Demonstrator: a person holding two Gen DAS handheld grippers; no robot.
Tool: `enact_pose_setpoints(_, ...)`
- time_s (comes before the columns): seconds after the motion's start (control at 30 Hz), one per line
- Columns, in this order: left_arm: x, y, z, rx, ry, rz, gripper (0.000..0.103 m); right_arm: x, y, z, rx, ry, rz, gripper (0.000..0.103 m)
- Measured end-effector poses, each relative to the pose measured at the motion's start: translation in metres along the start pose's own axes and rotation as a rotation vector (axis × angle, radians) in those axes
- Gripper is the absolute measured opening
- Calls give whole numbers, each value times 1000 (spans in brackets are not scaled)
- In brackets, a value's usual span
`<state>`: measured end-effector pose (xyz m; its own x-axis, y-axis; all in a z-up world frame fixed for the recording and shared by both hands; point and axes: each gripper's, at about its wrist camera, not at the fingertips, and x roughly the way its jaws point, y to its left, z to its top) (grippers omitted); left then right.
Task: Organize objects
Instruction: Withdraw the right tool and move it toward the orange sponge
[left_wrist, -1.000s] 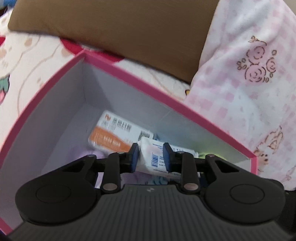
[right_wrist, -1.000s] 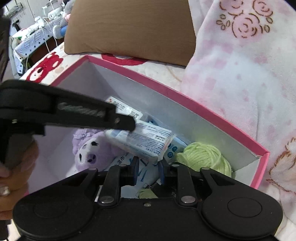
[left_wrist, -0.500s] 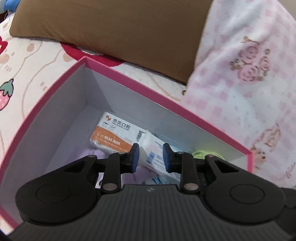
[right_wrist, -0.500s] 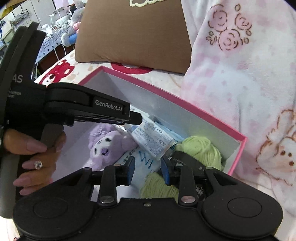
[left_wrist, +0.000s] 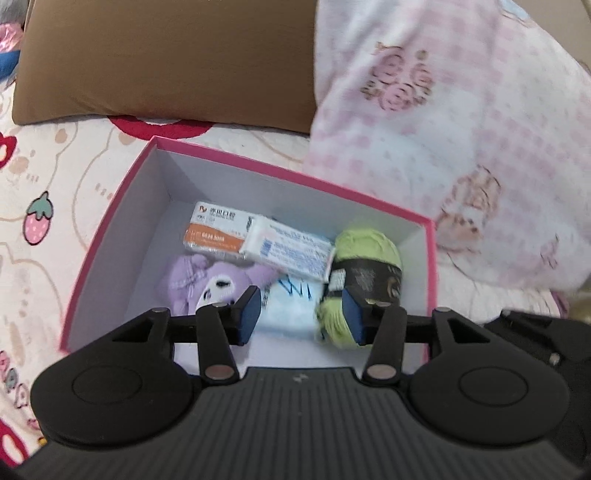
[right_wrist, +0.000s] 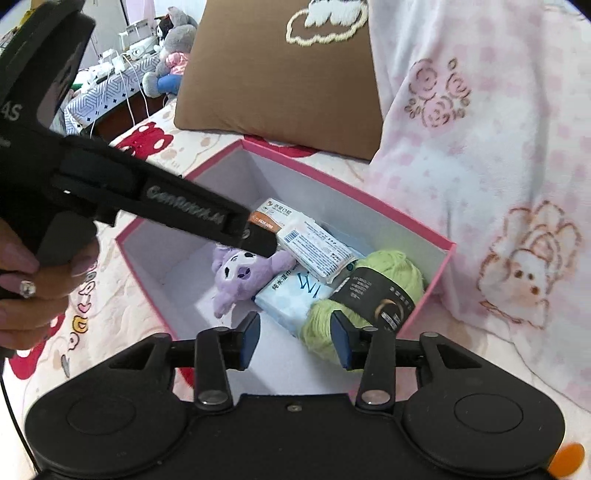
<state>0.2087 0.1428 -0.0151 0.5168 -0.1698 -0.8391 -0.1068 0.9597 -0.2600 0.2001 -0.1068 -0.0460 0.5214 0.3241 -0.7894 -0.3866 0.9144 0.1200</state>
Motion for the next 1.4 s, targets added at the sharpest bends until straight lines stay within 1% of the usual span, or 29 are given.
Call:
enact_pose_setpoints(0.1, -19, -10, -7, 33, 25, -2, 49, -18, 3, -4, -12, -15, -11, 55)
enact_pose_setpoints(0.2, -39, -17, -10, 35, 41, -33, 49, -34, 7, -8, -8, -20, -17, 57)
enact_pose_setpoints(0.4, -72, -31, -23, 52, 56, -35, 49, -63, 17, -19, -18, -32, -36, 62)
enact_pose_setpoints(0.5, -86, -35, -30, 73, 48, -35, 51, -76, 23, -25, -41, -27, -50, 63)
enact_pose_setpoints(0.57, -95, -38, -36, 95, 38, -50, 54, -83, 28, -29, -69, -20, -73, 63)
enact_pose_setpoints(0.67, -108, -44, -46, 118, 16, -62, 56, -95, 30, -35, -67, -22, -79, 63)
enact_pose_setpoints(0.8, -121, -56, -59, 147, 1, -63, 60, -111, 34, -47, -84, -11, -117, 63)
enact_pose_setpoints(0.93, -127, -69, -73, 180, 15, -61, 62, -127, 32, -58, -87, 2, -143, 63)
enact_pose_setpoints(1.03, -129, -78, -84, 195, 30, -64, 64, -138, 29, -68, -86, 13, -159, 68)
enact_pose_setpoints(1.1, -129, -85, -90, 211, 40, -68, 64, -144, 27, -73, -89, 16, -171, 69)
enact_pose_setpoints(1.23, -126, -99, -101, 247, 68, -71, 65, -156, 18, -85, -68, 28, -146, 69)
enact_pose_setpoints(1.3, -123, -106, -109, 265, 76, -61, 65, -161, 15, -92, -66, 27, -145, 69)
enact_pose_setpoints(1.4, -120, -115, -117, 279, 97, -73, 65, -167, 10, -101, -57, 31, -149, 69)
